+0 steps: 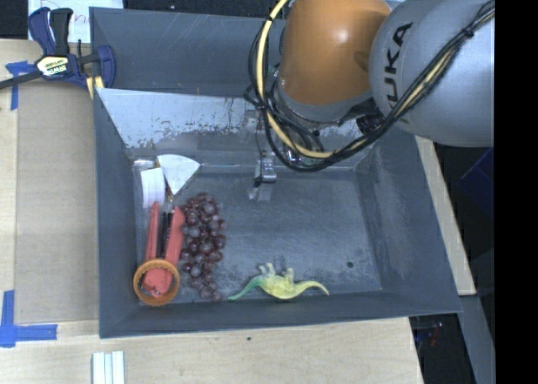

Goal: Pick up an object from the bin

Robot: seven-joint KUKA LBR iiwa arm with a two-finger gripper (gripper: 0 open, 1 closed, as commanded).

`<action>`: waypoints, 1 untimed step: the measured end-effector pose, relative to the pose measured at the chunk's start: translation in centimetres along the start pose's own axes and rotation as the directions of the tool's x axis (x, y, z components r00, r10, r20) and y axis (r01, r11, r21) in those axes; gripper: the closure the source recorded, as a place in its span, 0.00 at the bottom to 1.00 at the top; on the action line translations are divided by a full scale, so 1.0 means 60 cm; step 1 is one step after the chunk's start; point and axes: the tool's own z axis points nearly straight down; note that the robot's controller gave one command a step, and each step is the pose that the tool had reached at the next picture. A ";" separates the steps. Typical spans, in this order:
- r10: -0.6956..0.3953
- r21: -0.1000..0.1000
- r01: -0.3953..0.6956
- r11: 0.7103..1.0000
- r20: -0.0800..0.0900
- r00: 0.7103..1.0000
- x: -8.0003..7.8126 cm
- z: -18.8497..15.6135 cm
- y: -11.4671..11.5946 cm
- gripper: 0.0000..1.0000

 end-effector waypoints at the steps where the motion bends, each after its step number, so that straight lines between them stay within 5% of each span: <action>1: 0.002 -0.001 -0.002 1.000 0.008 1.000 -0.003 -0.007 -0.001 0.00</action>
Offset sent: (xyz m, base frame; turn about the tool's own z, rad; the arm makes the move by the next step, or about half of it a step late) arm -0.0361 0.0704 -0.0651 -0.2951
